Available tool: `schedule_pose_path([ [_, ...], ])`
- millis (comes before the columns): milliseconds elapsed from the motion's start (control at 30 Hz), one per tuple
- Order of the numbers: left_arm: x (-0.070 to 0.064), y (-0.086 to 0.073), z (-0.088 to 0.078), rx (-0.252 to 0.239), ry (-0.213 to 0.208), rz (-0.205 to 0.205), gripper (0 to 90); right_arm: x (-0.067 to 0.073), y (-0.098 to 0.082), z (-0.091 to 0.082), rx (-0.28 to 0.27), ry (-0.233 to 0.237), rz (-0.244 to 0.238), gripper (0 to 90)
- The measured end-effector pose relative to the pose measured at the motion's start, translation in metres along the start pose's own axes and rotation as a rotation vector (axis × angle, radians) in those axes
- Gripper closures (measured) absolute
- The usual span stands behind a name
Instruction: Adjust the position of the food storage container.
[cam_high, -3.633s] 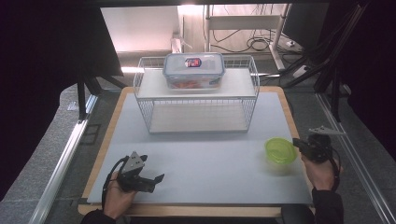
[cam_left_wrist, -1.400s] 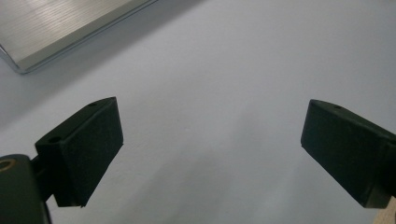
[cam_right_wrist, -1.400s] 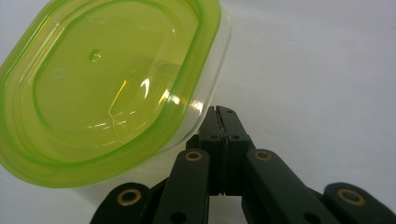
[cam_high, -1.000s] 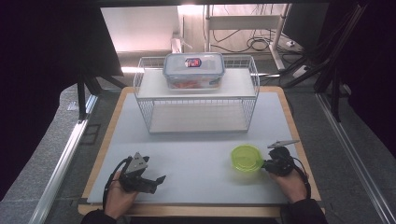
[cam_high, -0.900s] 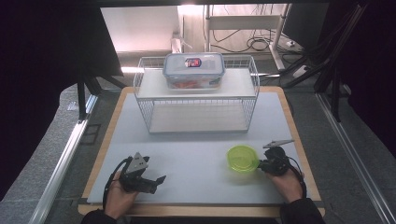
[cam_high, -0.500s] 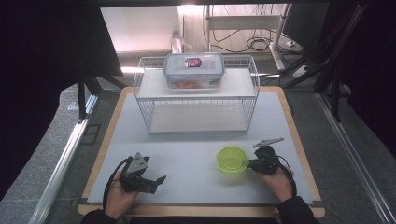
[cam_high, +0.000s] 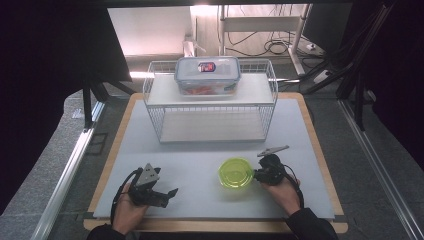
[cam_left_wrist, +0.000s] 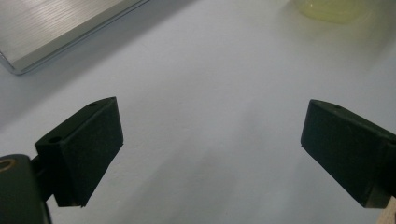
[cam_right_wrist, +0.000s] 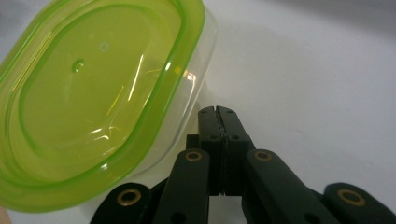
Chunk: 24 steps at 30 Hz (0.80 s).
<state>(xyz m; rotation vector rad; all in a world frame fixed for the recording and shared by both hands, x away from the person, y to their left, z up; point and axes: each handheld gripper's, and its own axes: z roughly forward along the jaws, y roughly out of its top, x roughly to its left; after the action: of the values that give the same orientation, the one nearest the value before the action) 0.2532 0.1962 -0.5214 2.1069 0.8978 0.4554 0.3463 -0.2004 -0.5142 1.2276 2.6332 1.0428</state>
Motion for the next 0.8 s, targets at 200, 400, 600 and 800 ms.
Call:
schedule_pose_path([
  [200, 0.000, 0.000, 0.000, 0.000, 0.000, 0.001, 5.6, 0.007, 0.012, 0.012, -0.006, 0.024, -0.001, 90.0],
  [400, 0.000, 0.000, 0.000, -0.001, -0.002, 0.002, 5.6, 0.014, 0.021, 0.022, -0.008, 0.047, -0.006, 90.0],
  [600, -0.001, 0.000, 0.000, -0.004, -0.003, 0.004, 5.6, 0.026, 0.030, 0.035, -0.001, 0.069, -0.032, 90.0],
  [800, -0.001, 0.000, 0.000, -0.005, -0.006, 0.003, 5.6, 0.026, 0.031, 0.034, -0.003, 0.046, -0.059, 89.5],
])
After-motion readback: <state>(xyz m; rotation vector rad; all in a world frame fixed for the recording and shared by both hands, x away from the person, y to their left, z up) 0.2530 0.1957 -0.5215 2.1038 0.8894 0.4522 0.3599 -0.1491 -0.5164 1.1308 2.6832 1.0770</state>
